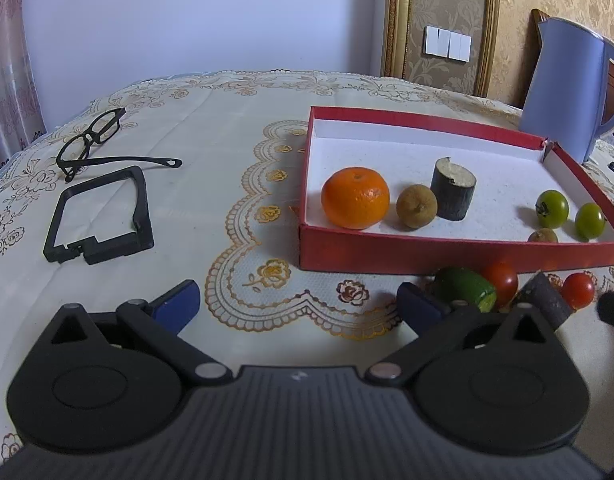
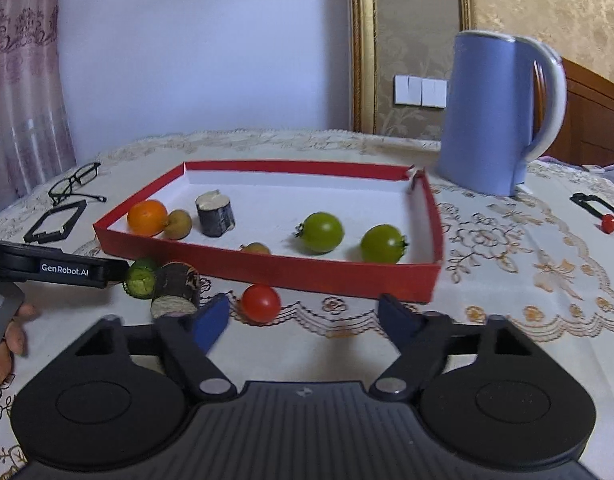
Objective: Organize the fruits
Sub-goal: 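Move the right tool to the red cherry tomato and close on it, then carry the red cherry tomato into the tray and open the right tool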
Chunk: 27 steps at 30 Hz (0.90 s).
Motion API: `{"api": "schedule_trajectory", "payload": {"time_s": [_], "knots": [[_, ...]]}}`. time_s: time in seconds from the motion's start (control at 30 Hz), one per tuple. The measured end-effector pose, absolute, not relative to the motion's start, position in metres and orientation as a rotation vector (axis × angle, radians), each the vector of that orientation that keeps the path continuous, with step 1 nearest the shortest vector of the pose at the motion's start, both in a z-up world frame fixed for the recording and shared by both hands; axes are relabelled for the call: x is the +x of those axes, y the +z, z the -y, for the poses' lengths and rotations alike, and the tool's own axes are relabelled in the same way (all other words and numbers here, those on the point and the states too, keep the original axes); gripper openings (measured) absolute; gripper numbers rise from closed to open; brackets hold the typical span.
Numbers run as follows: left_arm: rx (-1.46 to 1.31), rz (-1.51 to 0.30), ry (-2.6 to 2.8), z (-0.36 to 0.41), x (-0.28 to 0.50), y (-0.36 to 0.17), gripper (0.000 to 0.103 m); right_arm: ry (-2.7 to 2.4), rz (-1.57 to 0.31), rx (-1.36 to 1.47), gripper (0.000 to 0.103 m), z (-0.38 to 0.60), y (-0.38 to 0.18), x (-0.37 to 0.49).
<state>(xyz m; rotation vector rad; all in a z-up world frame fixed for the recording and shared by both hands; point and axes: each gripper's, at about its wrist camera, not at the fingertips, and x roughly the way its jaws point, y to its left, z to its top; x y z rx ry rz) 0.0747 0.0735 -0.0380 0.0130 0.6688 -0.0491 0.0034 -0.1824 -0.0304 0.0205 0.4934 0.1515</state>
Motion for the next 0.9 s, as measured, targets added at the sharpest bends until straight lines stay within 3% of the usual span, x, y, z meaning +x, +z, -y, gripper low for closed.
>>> {"api": "schedule_trajectory", "payload": {"time_s": [0.17,0.5,0.9], "knots": [[0.013,-0.669,-0.049,-0.074,0.075,-0.038,0.103,0.155,-0.511,0.006,0.064,0.174,-0.034,0.016],[0.012,-0.669,-0.049,-0.074,0.075,-0.038,0.103,0.194,-0.523,-0.04,0.024,0.156,-0.039,0.021],[0.011,-0.668,-0.05,-0.074,0.074,-0.038,0.103,0.184,-0.516,-0.011,0.023,0.163,-0.037,0.016]]}}
